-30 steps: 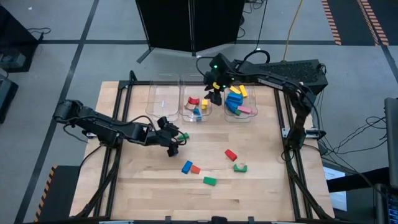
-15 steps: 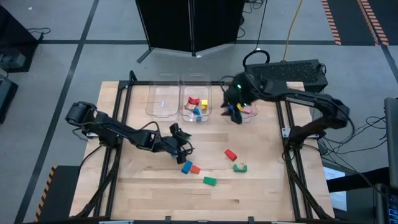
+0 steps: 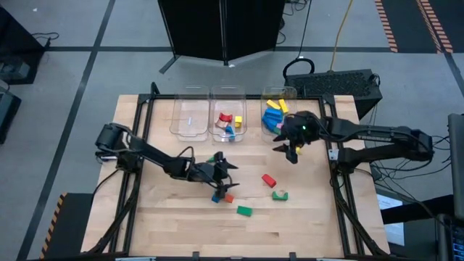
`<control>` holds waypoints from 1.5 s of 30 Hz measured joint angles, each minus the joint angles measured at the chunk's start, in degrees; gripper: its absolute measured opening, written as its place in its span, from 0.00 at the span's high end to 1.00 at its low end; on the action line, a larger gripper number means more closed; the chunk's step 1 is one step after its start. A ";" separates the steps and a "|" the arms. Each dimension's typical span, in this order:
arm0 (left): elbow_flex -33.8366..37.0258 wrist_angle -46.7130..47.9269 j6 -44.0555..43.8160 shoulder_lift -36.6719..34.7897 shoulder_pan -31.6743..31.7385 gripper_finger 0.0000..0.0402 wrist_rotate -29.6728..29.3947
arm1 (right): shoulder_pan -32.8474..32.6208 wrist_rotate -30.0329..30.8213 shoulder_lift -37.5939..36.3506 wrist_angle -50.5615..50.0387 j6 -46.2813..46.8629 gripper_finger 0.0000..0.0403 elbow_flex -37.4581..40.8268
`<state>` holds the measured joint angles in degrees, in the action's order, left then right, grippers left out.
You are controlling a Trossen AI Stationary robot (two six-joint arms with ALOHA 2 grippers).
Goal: Sort blocks by size
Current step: Put the green arch block into the center transparent bin
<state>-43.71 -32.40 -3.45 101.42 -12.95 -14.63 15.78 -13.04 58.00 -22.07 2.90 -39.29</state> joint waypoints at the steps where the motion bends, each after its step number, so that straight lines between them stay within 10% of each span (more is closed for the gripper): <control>1: -1.28 -0.07 0.77 1.27 0.19 0.22 0.58 | -0.48 0.05 -0.74 0.08 0.88 0.55 0.84; 10: -10.68 0.29 2.82 10.04 1.95 0.22 7.19 | -7.78 0.19 -3.47 -2.26 6.91 0.55 4.13; 27: -30.84 0.35 7.02 27.82 2.53 0.22 15.24 | -18.32 20.43 -3.47 -1.88 10.05 0.55 5.48; 45: -39.57 -0.08 6.83 35.92 1.62 0.22 16.07 | -19.71 22.31 -3.45 1.17 10.00 0.55 5.46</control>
<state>-83.28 -32.48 3.38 137.35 -11.32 1.43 -3.92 9.27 54.54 -20.90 12.90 -33.82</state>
